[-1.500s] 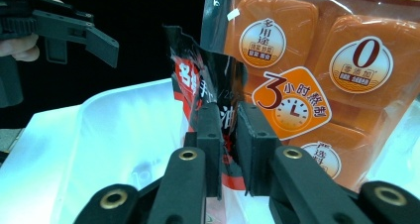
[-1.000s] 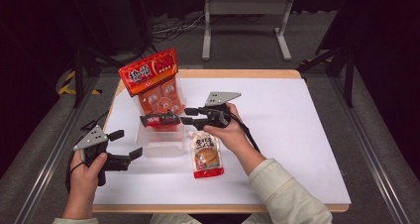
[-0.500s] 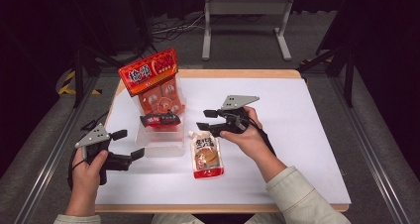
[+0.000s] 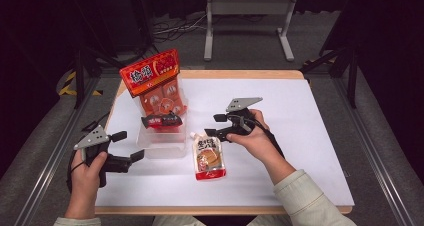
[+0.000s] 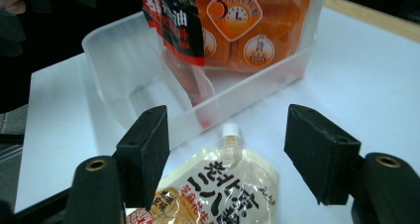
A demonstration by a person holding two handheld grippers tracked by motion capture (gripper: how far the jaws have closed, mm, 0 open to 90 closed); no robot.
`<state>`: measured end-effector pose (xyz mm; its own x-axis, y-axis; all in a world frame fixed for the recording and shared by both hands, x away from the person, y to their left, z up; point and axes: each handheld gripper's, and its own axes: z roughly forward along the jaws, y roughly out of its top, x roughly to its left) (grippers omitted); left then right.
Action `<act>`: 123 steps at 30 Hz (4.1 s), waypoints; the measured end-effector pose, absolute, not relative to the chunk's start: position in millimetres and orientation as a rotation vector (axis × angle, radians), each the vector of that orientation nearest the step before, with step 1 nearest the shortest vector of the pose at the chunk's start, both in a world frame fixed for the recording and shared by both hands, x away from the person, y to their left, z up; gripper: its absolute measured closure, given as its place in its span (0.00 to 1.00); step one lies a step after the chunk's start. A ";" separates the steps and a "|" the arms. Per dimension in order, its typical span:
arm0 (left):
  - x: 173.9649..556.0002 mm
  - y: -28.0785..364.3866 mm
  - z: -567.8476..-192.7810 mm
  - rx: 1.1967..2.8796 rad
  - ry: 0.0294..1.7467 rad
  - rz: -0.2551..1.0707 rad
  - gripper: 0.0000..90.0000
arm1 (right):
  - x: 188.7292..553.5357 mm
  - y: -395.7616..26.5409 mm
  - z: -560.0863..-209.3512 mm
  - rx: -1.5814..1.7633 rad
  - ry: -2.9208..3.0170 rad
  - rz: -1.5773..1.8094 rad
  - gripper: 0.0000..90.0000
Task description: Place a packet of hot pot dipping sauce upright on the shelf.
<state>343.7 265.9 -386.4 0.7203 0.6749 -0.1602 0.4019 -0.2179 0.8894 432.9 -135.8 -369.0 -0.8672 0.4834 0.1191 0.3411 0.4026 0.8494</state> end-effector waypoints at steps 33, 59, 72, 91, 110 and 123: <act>338.3 264.5 -386.0 1.770 0.874 0.358 0.02 | 457.8 -119.8 -423.5 0.928 2.723 1.140 0.40; 337.3 265.6 -384.4 1.789 0.891 0.371 0.04 | 449.0 -106.5 -437.4 0.875 2.709 1.031 0.39; 338.5 264.6 -385.2 1.782 0.889 0.379 0.03 | 444.7 -108.4 -436.3 0.856 2.677 1.012 0.79; 339.4 260.5 -385.1 1.788 0.912 0.381 0.05 | 442.1 -116.4 -424.6 0.904 2.637 1.124 0.99; 336.1 249.6 -377.5 1.821 0.851 0.341 0.07 | 422.3 -129.1 -386.1 0.845 2.581 1.284 1.00; 334.7 246.2 -374.9 1.821 0.825 0.316 0.08 | 407.3 -134.2 -360.3 0.767 2.568 1.396 1.00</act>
